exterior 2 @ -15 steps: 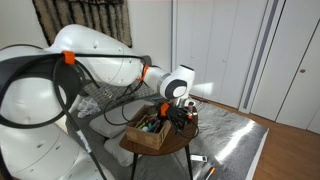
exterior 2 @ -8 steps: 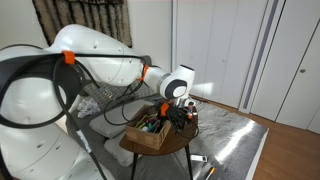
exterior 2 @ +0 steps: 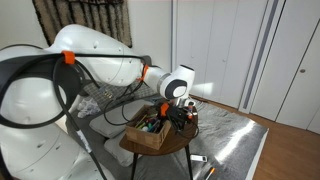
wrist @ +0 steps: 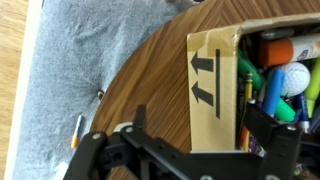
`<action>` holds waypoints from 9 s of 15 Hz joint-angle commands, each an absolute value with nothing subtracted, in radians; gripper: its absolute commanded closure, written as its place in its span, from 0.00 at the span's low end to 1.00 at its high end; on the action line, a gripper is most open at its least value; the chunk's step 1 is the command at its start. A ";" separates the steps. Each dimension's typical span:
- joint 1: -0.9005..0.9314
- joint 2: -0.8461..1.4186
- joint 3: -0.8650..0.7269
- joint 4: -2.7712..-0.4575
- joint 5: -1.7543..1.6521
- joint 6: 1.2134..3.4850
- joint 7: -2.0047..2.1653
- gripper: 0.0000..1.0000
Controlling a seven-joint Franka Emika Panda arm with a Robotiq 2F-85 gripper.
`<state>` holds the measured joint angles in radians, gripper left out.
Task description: Take the golf ball out of the box then put it on the stick of glue
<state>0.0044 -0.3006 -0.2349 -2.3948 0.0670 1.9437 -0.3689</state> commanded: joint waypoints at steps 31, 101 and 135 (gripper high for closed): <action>0.066 -0.236 -0.015 -2.317 0.123 1.701 -0.321 0.01; 0.094 -0.046 0.094 -2.211 0.069 1.614 -0.066 0.17; 0.115 -0.483 -0.037 -2.281 0.121 1.769 -0.551 0.78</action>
<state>0.0972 -0.4422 -0.0183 -2.3011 0.1475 1.8010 -0.4967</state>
